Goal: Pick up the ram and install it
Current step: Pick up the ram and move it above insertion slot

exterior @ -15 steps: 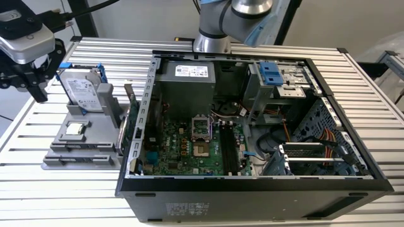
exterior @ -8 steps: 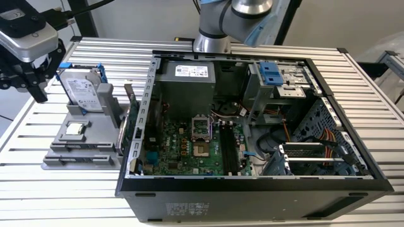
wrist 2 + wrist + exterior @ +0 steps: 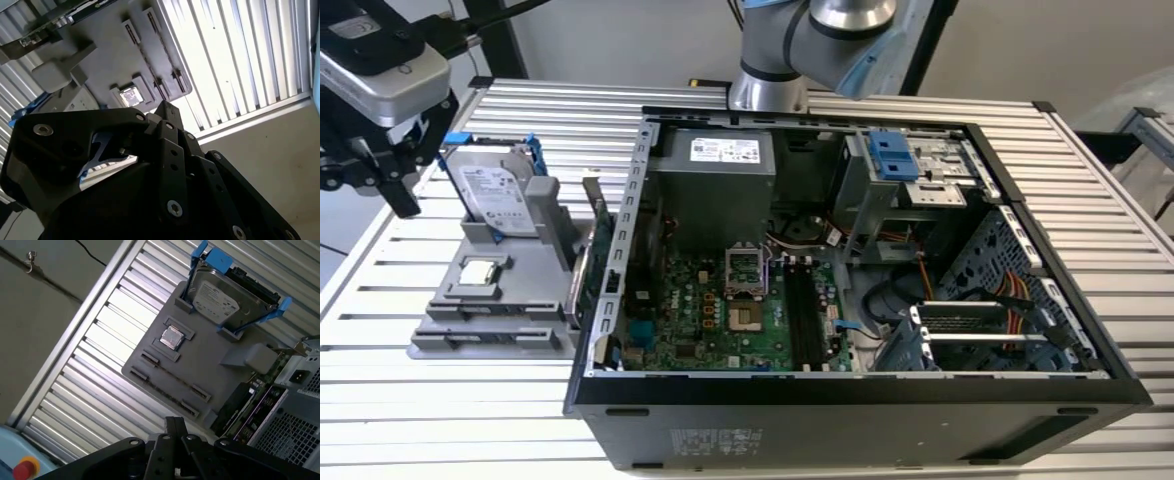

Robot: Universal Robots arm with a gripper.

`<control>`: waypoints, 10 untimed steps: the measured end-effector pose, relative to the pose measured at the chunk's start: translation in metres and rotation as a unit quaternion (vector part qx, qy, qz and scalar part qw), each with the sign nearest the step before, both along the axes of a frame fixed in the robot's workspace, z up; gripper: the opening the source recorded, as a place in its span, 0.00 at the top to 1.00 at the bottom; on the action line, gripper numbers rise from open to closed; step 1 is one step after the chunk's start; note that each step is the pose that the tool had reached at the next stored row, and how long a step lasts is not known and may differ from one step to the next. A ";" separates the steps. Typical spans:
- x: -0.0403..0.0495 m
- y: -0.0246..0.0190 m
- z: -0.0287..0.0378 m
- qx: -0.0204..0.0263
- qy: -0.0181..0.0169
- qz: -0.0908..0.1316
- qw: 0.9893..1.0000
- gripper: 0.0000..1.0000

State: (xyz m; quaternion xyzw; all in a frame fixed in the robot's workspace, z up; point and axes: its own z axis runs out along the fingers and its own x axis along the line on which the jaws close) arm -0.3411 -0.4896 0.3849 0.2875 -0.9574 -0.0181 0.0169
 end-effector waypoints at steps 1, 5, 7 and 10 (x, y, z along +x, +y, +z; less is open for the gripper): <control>0.0000 0.0000 0.0000 0.000 0.000 0.004 1.000 1.00; 0.0000 0.0000 0.0000 0.000 0.000 0.017 1.000 1.00; 0.0000 0.0000 0.0000 0.000 0.000 0.024 1.000 1.00; 0.0000 0.0000 0.0000 0.000 0.000 0.055 0.998 1.00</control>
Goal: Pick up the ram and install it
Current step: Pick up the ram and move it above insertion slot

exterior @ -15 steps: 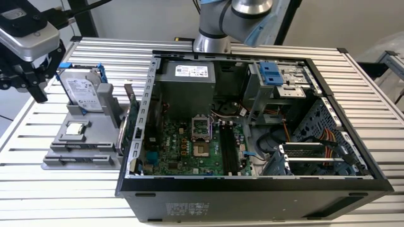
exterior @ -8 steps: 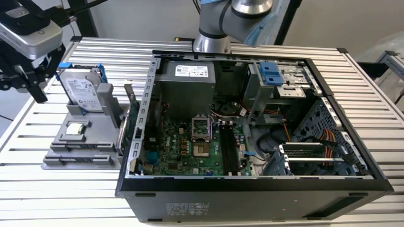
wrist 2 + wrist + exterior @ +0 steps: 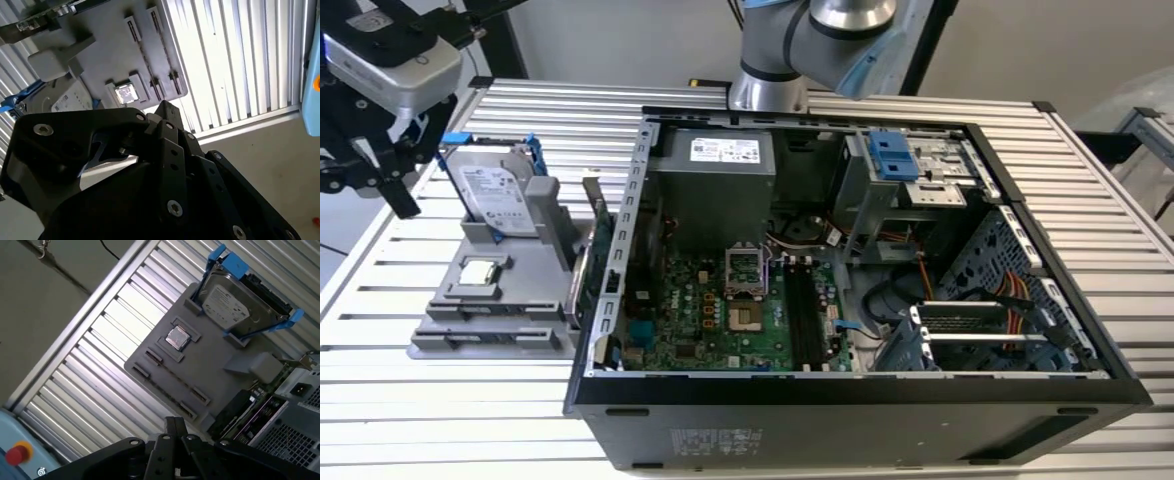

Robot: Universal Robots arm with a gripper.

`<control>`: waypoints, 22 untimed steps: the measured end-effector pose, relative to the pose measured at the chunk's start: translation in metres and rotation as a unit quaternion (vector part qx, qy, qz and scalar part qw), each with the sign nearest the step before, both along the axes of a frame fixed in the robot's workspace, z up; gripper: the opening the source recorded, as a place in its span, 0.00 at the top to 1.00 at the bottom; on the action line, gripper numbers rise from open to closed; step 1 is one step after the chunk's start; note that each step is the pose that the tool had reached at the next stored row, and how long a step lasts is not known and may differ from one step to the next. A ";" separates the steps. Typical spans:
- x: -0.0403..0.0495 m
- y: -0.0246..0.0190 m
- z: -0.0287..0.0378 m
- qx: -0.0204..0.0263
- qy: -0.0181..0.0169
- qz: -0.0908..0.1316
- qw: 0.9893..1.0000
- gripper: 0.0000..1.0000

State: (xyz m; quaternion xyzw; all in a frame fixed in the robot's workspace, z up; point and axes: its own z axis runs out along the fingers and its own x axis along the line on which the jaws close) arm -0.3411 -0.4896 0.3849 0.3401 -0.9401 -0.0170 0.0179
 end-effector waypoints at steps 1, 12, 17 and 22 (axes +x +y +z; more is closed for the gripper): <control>0.0000 0.0000 0.0000 0.000 0.000 0.005 1.000 1.00; 0.0000 0.0000 0.0000 0.000 0.000 0.063 0.998 1.00; 0.0000 0.0000 0.0000 0.000 0.000 0.083 0.997 1.00; 0.0000 0.0001 0.0000 0.000 0.000 0.105 0.994 1.00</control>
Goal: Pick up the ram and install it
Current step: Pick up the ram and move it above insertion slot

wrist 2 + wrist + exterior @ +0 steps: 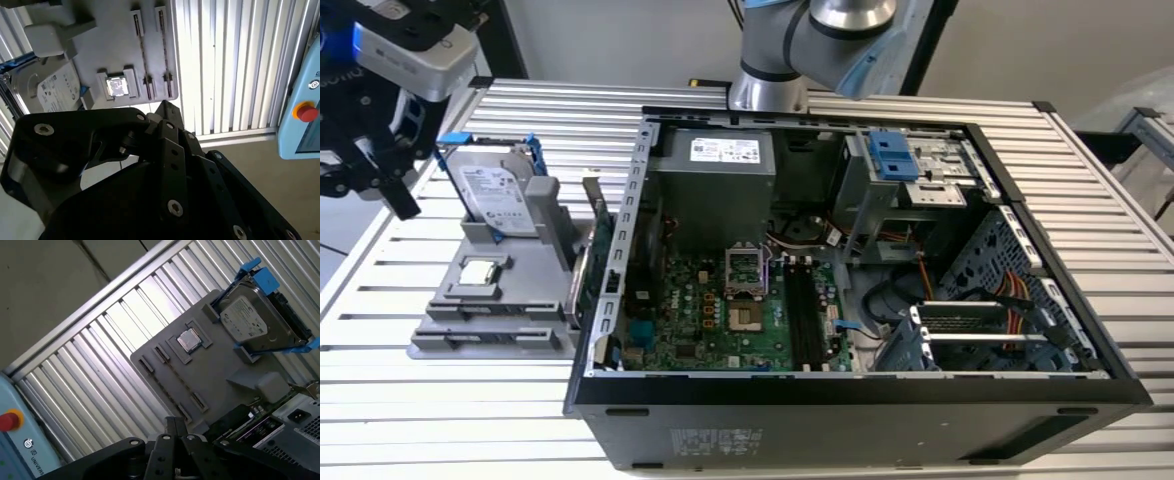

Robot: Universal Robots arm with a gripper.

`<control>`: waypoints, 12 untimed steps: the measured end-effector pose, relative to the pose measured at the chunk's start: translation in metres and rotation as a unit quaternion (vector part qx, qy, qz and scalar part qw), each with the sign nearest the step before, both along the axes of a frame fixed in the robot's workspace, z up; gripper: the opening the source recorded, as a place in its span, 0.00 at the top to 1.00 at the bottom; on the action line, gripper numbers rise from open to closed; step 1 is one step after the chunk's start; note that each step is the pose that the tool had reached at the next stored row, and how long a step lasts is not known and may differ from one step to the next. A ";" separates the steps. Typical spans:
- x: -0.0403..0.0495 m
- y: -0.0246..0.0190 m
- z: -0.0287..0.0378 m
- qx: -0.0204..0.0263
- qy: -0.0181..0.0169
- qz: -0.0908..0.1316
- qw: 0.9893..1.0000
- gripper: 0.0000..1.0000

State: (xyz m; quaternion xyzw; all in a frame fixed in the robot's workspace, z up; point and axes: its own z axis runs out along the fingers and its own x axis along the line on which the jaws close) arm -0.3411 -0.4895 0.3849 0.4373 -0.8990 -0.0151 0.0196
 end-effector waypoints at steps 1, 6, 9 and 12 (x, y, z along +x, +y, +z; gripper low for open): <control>0.0000 0.0001 0.0000 0.000 0.000 0.005 1.000 1.00; 0.0000 0.0007 0.0000 0.000 0.000 0.035 0.999 1.00; 0.0000 0.0007 0.0000 0.000 0.000 0.054 0.999 1.00; 0.0000 0.0008 0.0000 0.002 0.000 0.074 0.997 1.00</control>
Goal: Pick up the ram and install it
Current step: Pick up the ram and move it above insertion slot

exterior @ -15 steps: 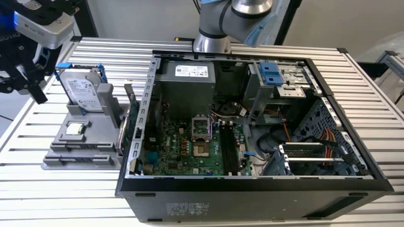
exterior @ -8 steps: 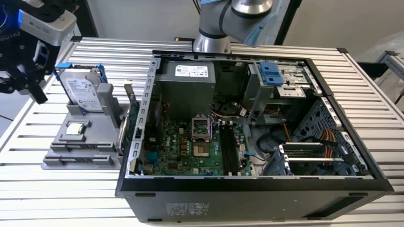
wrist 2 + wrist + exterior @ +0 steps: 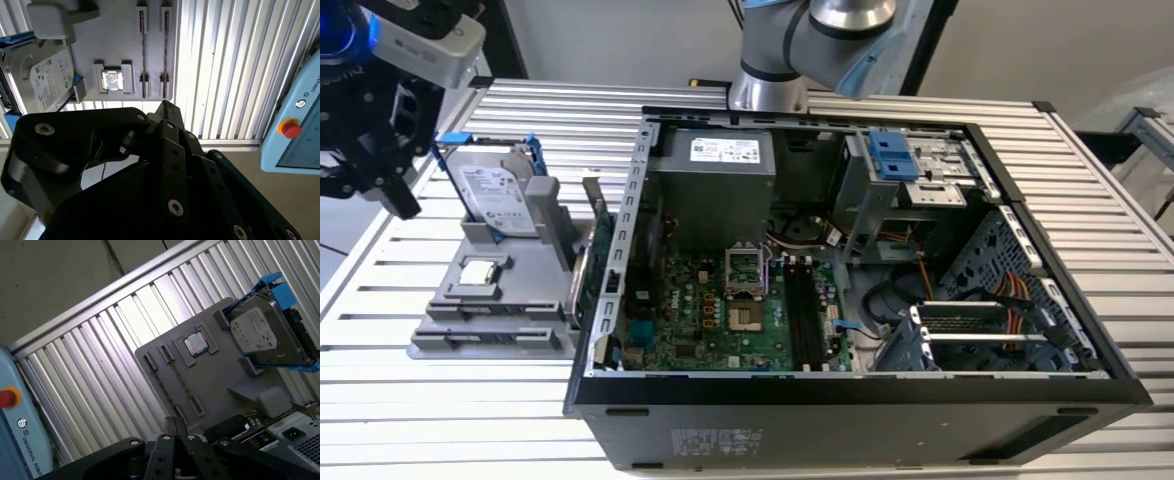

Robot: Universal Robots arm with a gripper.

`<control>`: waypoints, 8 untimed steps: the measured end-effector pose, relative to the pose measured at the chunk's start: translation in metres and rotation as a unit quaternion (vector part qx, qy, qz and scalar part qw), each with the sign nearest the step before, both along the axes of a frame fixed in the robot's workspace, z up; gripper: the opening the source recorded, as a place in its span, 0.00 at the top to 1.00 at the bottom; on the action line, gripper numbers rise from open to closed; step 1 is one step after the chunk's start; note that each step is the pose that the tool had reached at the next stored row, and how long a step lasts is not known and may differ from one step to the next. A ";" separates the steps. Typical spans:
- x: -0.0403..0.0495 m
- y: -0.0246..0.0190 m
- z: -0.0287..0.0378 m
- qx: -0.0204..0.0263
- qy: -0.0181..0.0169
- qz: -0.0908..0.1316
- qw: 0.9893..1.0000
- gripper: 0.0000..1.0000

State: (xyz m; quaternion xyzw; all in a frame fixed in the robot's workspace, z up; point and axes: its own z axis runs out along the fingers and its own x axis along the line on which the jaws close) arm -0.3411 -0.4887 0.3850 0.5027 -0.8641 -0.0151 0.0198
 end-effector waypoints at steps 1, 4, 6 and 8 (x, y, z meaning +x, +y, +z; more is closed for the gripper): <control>0.0000 0.0000 0.0000 0.001 0.000 0.007 1.000 1.00; 0.0000 -0.0001 0.0001 0.001 0.000 0.025 1.000 1.00; 0.0001 -0.0002 -0.0001 0.002 0.000 0.040 0.999 1.00; 0.0000 -0.0001 -0.0001 0.002 0.000 0.056 0.998 1.00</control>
